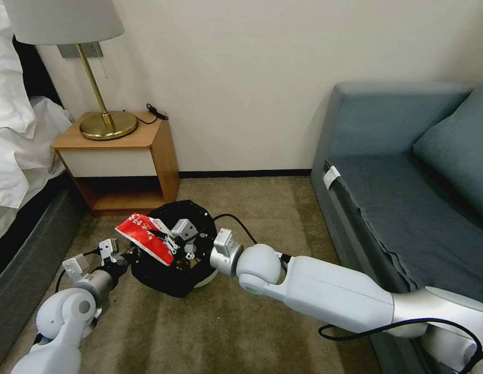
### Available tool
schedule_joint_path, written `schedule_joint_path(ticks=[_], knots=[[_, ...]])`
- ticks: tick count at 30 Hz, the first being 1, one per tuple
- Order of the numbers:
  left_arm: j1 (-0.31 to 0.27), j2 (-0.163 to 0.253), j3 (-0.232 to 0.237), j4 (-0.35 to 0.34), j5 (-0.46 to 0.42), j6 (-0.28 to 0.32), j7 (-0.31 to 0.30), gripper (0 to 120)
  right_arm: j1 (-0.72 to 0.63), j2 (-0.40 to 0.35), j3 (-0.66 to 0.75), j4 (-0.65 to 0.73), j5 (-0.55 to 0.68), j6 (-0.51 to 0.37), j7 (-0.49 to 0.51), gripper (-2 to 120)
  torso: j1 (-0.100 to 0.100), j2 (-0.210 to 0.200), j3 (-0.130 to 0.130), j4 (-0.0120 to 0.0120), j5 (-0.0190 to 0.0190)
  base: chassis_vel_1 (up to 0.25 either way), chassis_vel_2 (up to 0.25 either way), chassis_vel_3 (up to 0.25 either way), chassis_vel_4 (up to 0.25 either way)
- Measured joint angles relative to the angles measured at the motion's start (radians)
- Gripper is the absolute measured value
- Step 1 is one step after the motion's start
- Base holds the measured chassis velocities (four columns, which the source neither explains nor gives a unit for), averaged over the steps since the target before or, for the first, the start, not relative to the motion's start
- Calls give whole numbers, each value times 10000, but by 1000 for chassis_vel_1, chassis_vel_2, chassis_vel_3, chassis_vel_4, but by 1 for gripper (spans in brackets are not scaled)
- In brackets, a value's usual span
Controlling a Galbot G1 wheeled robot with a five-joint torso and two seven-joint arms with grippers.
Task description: Pick up the trash bin, then pick up the garbage on the floor and place it into the trash bin.
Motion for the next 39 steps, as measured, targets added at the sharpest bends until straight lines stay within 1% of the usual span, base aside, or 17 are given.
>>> schedule_joint_path(ticks=[3,5,6,9,10,13,14,16,17,20,21,24,26,27,29,35,39], knots=[[9,16,-27,-11,-27,2,0,4,-44,5,4,-62,-55,11,-3,0,0,0,0,-1,0,0,0,0,0],[11,22,-52,-10,-70,2,0,4,-52,-28,5,-80,-80,11,-5,9,0,0,0,0,0,0,0,0,0],[11,22,-52,-10,-70,2,0,4,-52,-28,5,-80,-80,11,-5,9,0,0,0,0,0,0,0,0,0],[3,11,-75,-11,-288,23,-45,4,-95,-121,5,-164,-179,11,-1,25,0,0,0,-1,0,0,0,0,0],[3,11,-75,-11,-288,23,-45,4,-95,-121,5,-164,-179,11,-1,25,0,0,0,-1,0,0,0,0,0],[1,13,-86,-11,-351,32,-57,4,-107,-164,13,-209,-254,11,-2,34,0,0,0,-1,0,0,0,0,0],[-4,25,-98,-11,-408,48,-69,4,-130,-189,43,-251,-292,12,-4,42,0,-1,0,-1,0,0,0,0,0],[-6,36,-101,-10,-429,56,-73,4,-143,-190,61,-256,-302,12,-4,45,0,0,0,-1,0,0,0,0,0],[-6,47,-106,-11,-447,59,-77,4,-155,-190,76,-257,-308,12,1,55,0,0,0,-1,0,0,0,0,0],[-6,56,-112,-4,-453,61,-81,4,-159,-183,120,-250,-334,25,28,60,-1,0,0,0,0,0,0,0,0],[-5,57,-120,27,-453,62,-91,4,-104,-157,257,-176,-471,86,16,69,0,-1,0,-2,1,0,0,0,0],[-5,57,-122,50,-453,62,-98,4,59,-119,438,-88,-584,93,36,76,0,0,0,-1,0,0,0,0,0],[-7,61,-138,110,-445,62,-104,4,431,-203,781,53,-718,-46,334,88,0,0,0,2,0,0,0,0,0],[-7,61,-138,110,-445,62,-104,4,431,-203,781,53,-718,-46,334,88,0,0,0,2,0,0,0,0,0],[-22,64,-163,129,-441,58,-105,4,517,-384,1123,122,-835,-187,675,98,0,0,0,0,0,0,0,0,0],[-39,82,-200,162,-438,30,-105,4,202,-752,2025,222,-1109,-502,1474,100,0,0,0,0,1,0,0,0,0],[-67,83,-208,219,-409,-6,-99,4,-598,-1202,3066,552,-1316,-960,2232,100,0,0,0,-1,2,0,0,0,0]])
